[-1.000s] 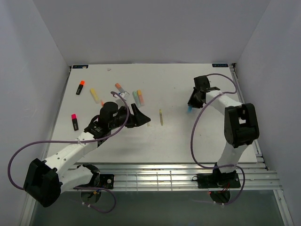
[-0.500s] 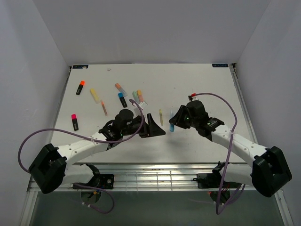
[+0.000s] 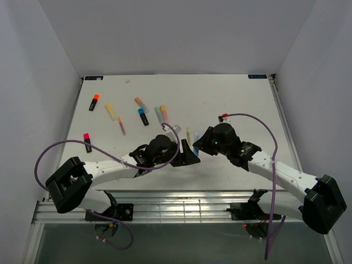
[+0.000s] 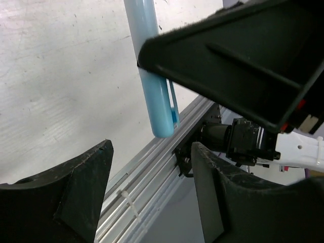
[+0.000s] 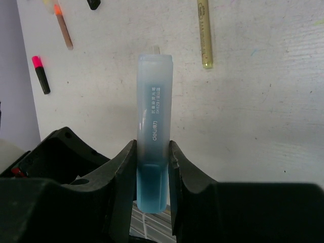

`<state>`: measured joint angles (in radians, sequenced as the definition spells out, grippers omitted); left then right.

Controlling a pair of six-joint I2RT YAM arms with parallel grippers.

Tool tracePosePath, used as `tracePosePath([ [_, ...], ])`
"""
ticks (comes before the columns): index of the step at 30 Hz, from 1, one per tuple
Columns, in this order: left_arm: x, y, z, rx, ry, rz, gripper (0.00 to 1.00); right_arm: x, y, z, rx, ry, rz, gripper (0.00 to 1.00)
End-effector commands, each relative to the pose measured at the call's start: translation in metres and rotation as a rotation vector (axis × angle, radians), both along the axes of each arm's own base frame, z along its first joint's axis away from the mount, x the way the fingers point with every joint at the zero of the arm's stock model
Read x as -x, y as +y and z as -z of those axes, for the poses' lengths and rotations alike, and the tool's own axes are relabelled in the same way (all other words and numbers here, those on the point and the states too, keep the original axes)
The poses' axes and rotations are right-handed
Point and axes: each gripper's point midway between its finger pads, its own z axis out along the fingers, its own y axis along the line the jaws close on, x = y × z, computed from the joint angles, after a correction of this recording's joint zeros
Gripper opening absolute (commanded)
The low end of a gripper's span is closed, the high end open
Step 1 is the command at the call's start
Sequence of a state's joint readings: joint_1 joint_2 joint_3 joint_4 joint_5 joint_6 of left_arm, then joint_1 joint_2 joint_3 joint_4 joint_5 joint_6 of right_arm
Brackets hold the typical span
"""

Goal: Open the pen caps

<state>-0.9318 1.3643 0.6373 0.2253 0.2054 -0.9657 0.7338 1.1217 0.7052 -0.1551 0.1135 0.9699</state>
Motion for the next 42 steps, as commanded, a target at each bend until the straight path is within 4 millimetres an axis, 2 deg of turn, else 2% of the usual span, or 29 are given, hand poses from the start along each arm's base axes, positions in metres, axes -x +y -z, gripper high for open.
tracePosePath([
  [1,-0.018,-0.010,-0.026,0.033,-0.081,-0.041,0.73,-0.004,0.004,-0.027,-0.046,-0.042,0.034,0.08],
  [8,-0.027,-0.013,-0.027,0.017,-0.076,-0.074,0.71,0.009,0.004,-0.029,-0.045,-0.049,0.027,0.08],
  [16,-0.029,-0.016,-0.022,0.003,-0.051,-0.079,0.55,0.011,0.000,-0.031,-0.045,-0.066,0.046,0.08],
  [26,-0.032,-0.012,-0.025,-0.017,-0.076,-0.088,0.21,0.016,0.003,-0.028,-0.033,-0.068,0.018,0.08],
  [27,-0.032,-0.012,-0.025,-0.023,-0.076,-0.089,0.12,0.017,0.002,-0.029,-0.031,-0.070,0.016,0.08],
  [29,-0.033,-0.011,-0.024,-0.041,-0.085,-0.087,0.03,0.017,0.000,-0.029,-0.022,-0.082,0.011,0.08],
  [30,-0.033,-0.011,-0.024,-0.042,-0.088,-0.088,0.00,0.018,-0.003,-0.030,-0.014,-0.092,0.008,0.11],
  [32,-0.032,-0.010,-0.024,-0.042,-0.087,-0.085,0.00,0.016,-0.007,-0.033,-0.001,-0.116,0.022,0.21],
  [33,-0.030,-0.008,-0.024,-0.041,-0.089,-0.083,0.00,0.014,-0.011,-0.035,0.015,-0.133,0.029,0.45],
  [34,-0.029,-0.007,-0.023,-0.041,-0.088,-0.081,0.00,0.013,-0.013,-0.037,0.023,-0.147,0.032,0.59],
  [36,-0.025,-0.003,-0.020,-0.045,-0.081,-0.076,0.00,0.006,-0.017,-0.042,0.048,-0.176,0.052,0.71],
  [38,-0.022,-0.001,-0.021,-0.037,-0.083,-0.074,0.00,0.003,-0.020,-0.040,0.086,-0.179,0.054,0.69],
  [39,-0.020,0.000,-0.021,-0.037,-0.083,-0.067,0.00,0.001,-0.019,-0.038,0.099,-0.175,0.049,0.65],
  [42,-0.016,0.003,-0.023,-0.026,-0.091,-0.056,0.00,-0.003,-0.013,-0.036,0.116,-0.165,0.027,0.63],
])
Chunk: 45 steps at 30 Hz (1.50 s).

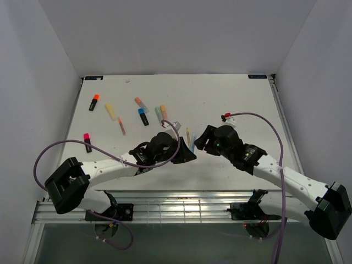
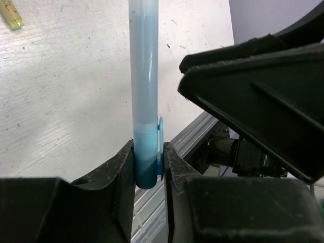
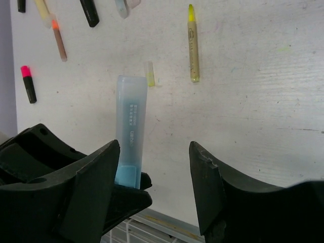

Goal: Open the pen caps

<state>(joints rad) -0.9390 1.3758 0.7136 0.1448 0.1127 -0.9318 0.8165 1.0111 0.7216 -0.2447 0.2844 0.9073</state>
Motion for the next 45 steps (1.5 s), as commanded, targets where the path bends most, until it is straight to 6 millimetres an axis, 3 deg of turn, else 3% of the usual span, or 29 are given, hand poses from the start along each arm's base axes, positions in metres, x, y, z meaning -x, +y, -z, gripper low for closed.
tracePosePath([
  [1,0.003,0.007,-0.013,0.019,-0.042,0.009,0.00,-0.013,0.004,-0.017,0.025,-0.041,0.001,0.63],
  [11,0.004,0.002,-0.017,0.023,-0.062,0.044,0.00,-0.016,0.029,-0.019,0.001,-0.019,-0.084,0.56],
  [24,-0.001,-0.003,-0.015,-0.001,-0.076,0.051,0.00,-0.017,0.053,-0.005,-0.031,0.037,-0.144,0.45],
  [32,-0.003,-0.003,-0.014,-0.010,-0.084,0.049,0.00,-0.010,0.057,0.007,-0.060,0.074,-0.163,0.43],
  [34,-0.003,-0.003,-0.013,-0.011,-0.080,0.050,0.00,-0.011,0.058,0.006,-0.065,0.070,-0.161,0.35],
  [35,-0.002,-0.003,-0.011,-0.013,-0.075,0.050,0.00,-0.012,0.059,0.006,-0.065,0.069,-0.163,0.26],
  [36,-0.001,-0.002,-0.010,-0.017,-0.072,0.052,0.00,-0.013,0.059,0.007,-0.065,0.074,-0.159,0.08],
  [40,0.002,0.000,-0.005,-0.027,-0.065,0.052,0.00,-0.024,0.054,0.011,-0.049,0.078,-0.084,0.08],
  [45,0.003,0.008,-0.011,-0.039,-0.099,0.049,0.00,-0.058,0.033,0.003,-0.024,0.031,0.035,0.08],
])
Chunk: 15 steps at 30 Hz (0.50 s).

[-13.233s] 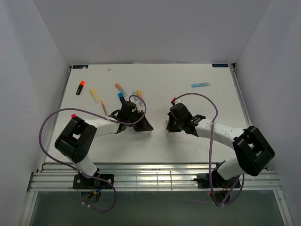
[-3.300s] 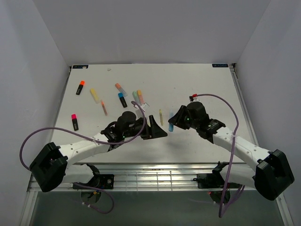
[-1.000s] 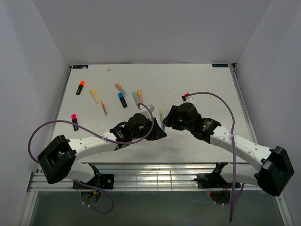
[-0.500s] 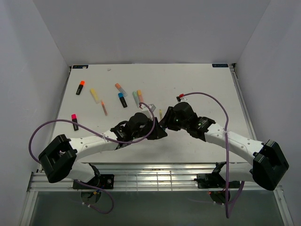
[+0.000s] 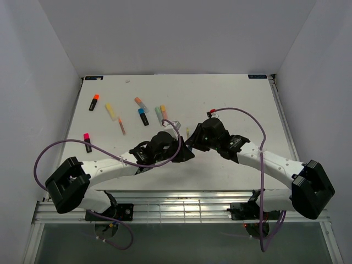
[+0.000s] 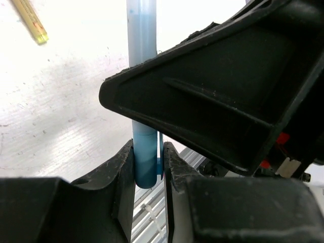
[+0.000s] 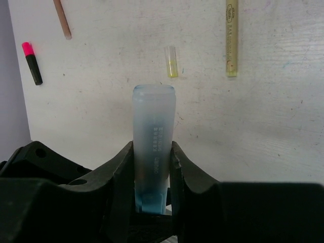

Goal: Open the pen caps

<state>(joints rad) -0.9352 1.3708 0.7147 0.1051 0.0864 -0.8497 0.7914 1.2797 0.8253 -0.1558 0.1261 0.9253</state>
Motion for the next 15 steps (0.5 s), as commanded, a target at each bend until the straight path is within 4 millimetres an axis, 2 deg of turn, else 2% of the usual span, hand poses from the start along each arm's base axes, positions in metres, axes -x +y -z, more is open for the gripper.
tracePosePath([
  [1,0.008,0.001,-0.020,0.026,-0.042,0.040,0.00,-0.049,-0.017,-0.031,-0.003,-0.118,0.148,0.08],
  [4,0.013,0.008,-0.018,0.026,-0.036,0.036,0.00,-0.076,-0.037,-0.046,-0.002,-0.158,0.217,0.08],
  [6,0.016,0.011,-0.023,0.043,-0.041,0.032,0.00,-0.091,-0.045,-0.045,-0.002,-0.145,0.234,0.08],
  [7,0.018,0.012,-0.022,0.047,-0.037,0.034,0.00,-0.104,-0.057,-0.046,-0.001,-0.143,0.270,0.08],
  [8,0.020,0.012,-0.023,0.052,-0.040,0.039,0.00,-0.115,-0.057,-0.051,-0.011,-0.146,0.273,0.08],
  [9,0.021,0.013,-0.023,0.053,-0.037,0.044,0.00,-0.128,-0.067,-0.055,-0.009,-0.152,0.298,0.08],
  [13,0.028,0.015,-0.024,0.066,-0.036,0.053,0.00,-0.164,-0.071,-0.084,-0.012,-0.218,0.296,0.08],
  [14,0.028,0.017,-0.025,0.068,-0.041,0.051,0.00,-0.171,-0.069,-0.082,0.000,-0.212,0.283,0.08],
  [15,0.027,0.020,-0.023,0.058,-0.045,0.040,0.00,-0.178,-0.066,-0.100,-0.007,-0.238,0.276,0.08],
])
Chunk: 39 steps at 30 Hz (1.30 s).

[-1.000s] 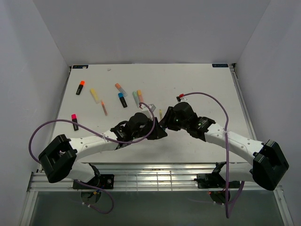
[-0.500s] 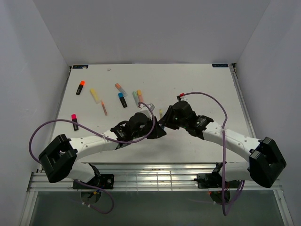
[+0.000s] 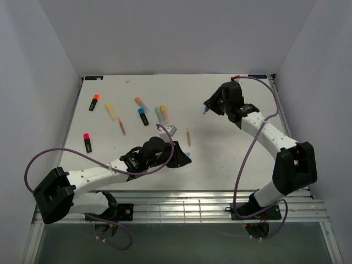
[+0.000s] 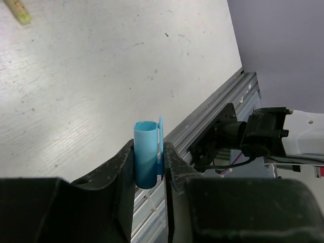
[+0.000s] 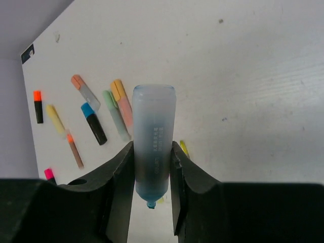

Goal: Open the pen caps

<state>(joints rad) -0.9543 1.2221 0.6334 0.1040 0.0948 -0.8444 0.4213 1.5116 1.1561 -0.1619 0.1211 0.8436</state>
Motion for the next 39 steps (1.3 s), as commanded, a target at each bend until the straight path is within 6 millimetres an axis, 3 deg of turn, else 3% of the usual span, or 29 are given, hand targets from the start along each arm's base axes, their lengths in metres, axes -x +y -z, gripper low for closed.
tracePosePath([
  [1,0.007,0.011,-0.003,-0.013,-0.003,0.000,0.00,-0.020,0.010,-0.045,0.047,-0.115,-0.062,0.08],
  [3,-0.007,0.026,-0.001,-0.075,-0.039,-0.094,0.00,-0.018,0.015,-0.040,0.074,-0.084,-0.116,0.08],
  [6,-0.026,0.055,0.011,-0.167,-0.021,-0.192,0.00,0.004,0.018,-0.011,0.137,-0.004,-0.227,0.08],
  [7,-0.040,0.071,0.017,-0.191,0.001,-0.237,0.00,0.017,0.016,0.012,0.162,0.037,-0.251,0.08],
  [9,-0.052,0.085,0.028,-0.209,0.034,-0.258,0.00,0.031,0.018,0.020,0.202,0.009,-0.300,0.08],
  [10,-0.056,0.091,0.031,-0.209,0.053,-0.244,0.00,0.042,0.016,0.038,0.222,0.035,-0.324,0.08],
  [13,-0.071,0.100,0.042,-0.281,0.045,-0.266,0.00,0.059,0.020,0.060,0.282,0.045,-0.401,0.08],
  [15,-0.076,0.100,0.055,-0.325,0.060,-0.267,0.00,0.064,0.025,0.072,0.313,0.048,-0.441,0.08],
  [23,-0.096,0.099,0.071,-0.359,0.042,-0.290,0.00,0.072,0.035,0.120,0.378,0.127,-0.480,0.08],
  [31,-0.115,0.100,0.092,-0.397,0.074,-0.298,0.00,0.063,0.038,0.140,0.415,0.162,-0.476,0.08],
  [35,-0.115,0.095,0.109,-0.392,0.130,-0.271,0.13,0.058,0.037,0.152,0.444,0.185,-0.475,0.12],
  [39,-0.115,0.096,0.112,-0.385,0.148,-0.283,0.22,0.055,0.038,0.158,0.462,0.191,-0.481,0.17],
])
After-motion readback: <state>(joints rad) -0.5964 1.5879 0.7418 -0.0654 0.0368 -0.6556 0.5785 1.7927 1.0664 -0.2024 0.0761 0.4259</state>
